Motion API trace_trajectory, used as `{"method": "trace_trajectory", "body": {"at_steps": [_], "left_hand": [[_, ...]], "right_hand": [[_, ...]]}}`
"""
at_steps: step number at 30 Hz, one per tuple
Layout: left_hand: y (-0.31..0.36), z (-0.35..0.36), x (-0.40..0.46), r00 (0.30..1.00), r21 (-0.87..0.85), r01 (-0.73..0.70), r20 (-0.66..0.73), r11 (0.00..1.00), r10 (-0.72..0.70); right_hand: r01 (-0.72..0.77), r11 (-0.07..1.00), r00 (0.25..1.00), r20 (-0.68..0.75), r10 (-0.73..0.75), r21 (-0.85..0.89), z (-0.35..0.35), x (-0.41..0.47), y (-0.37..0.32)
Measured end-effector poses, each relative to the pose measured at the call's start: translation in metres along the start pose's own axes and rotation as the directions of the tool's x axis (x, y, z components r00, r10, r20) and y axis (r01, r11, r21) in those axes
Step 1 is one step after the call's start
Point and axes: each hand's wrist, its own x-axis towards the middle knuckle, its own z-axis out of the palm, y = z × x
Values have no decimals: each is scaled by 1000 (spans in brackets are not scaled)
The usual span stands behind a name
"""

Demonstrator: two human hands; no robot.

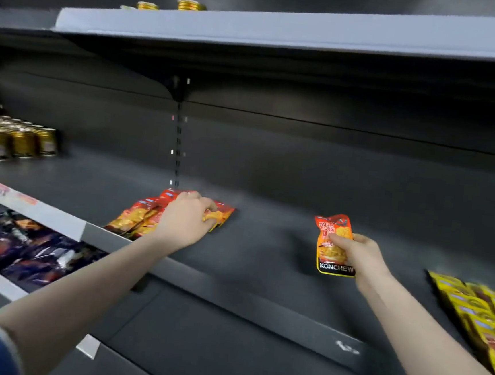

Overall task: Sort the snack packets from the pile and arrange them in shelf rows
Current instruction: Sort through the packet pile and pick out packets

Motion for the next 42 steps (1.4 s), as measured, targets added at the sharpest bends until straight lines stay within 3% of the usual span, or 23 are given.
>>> {"method": "trace_trajectory", "body": {"at_steps": [10,17,27,31,38,42], "left_hand": [[-102,8,48,998,-17,66,18,998,-66],[-151,18,87,999,-19,29,34,999,-28],[-213,41,113,996,48,-77,39,996,75],[-227,45,108,996,-16,-39,74,999,40],[-230,44,102,999,-229,26,-25,973,-32],[-244,45,103,995,-216,96,-7,972,-100]], "right_hand": [[-76,997,986,152,71,29,143,32,19],[-129,992,981,144,129,-10,208,46,17],[-138,989,988,-81,134,-47,260,30,24],[-133,985,982,-151,116,-108,267,22,27],[-130,982,976,-192,102,-139,277,24,35],[-93,934,968,-250,4,-346,286,29,43]]}}
